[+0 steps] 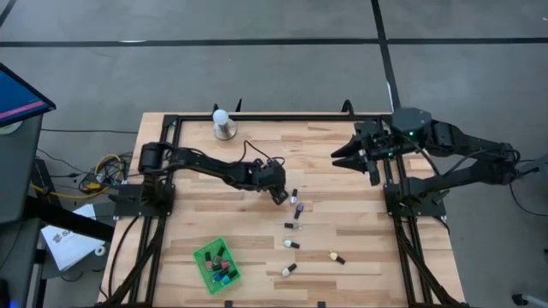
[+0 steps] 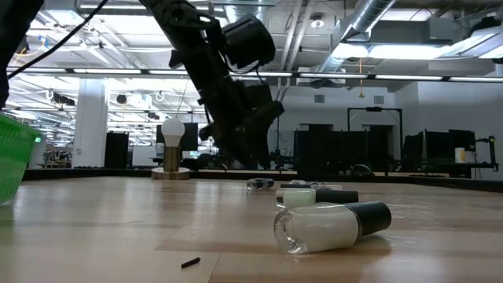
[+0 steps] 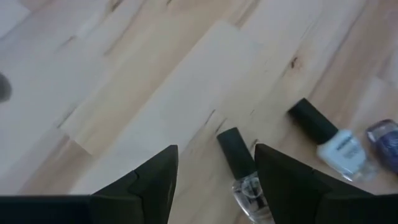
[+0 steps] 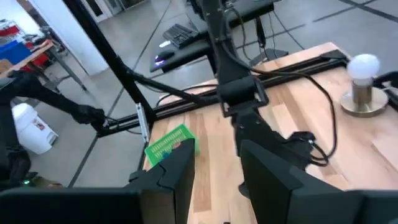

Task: Pick & Place Nail Polish
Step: Put the transparent nail polish bottle into the green basket

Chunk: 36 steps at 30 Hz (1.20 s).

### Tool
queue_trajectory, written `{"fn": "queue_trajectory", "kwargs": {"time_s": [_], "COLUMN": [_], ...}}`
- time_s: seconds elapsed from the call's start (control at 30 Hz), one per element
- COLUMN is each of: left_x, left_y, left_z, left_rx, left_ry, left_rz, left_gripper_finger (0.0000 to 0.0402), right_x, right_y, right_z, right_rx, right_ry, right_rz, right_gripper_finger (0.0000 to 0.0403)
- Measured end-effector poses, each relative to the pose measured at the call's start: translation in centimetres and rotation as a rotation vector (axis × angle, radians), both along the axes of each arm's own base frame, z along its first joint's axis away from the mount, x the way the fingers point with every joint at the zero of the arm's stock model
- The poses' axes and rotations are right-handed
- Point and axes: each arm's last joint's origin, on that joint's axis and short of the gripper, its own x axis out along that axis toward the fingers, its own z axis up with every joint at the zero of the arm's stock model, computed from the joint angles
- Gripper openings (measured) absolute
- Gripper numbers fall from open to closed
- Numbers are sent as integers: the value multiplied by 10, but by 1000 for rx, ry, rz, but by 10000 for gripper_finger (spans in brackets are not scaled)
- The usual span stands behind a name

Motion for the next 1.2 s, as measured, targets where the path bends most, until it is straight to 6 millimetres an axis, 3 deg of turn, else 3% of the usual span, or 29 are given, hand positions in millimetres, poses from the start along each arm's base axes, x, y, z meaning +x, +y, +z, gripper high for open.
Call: {"fn": "queue_trajectory", "kwargs": {"time_s": [0.33, 0.53, 0.63, 0.9, 1.03, 1.13, 1.2], "left_x": [9, 11, 11, 7, 7, 1, -2], "left_y": [0, -3, -4, -5, -6, -9, -10], "left_z": [-17, -40, -41, -36, -29, -13, 11], "left_rx": [-6, -40, -46, -49, -30, -21, 15], "left_ry": [-24, 24, 31, 53, 52, 69, 34], "left_rz": [-3, -26, -17, -17, -98, -214, -272], "left_gripper_finger": [204, 180, 163, 68, 19, 15, 28], "right_x": [0, 0, 0, 0, 0, 0, -1], "right_y": [11, 14, 14, 14, 14, 14, 14], "right_z": [-3, -3, -3, -4, -4, -4, -4], "right_rx": [1, 1, 3, 6, 5, 6, 7], "right_ry": [26, 31, 32, 36, 38, 38, 39], "right_rz": [62, 78, 78, 77, 76, 76, 76], "right_gripper_finger": [122, 122, 122, 122, 122, 122, 122]}}
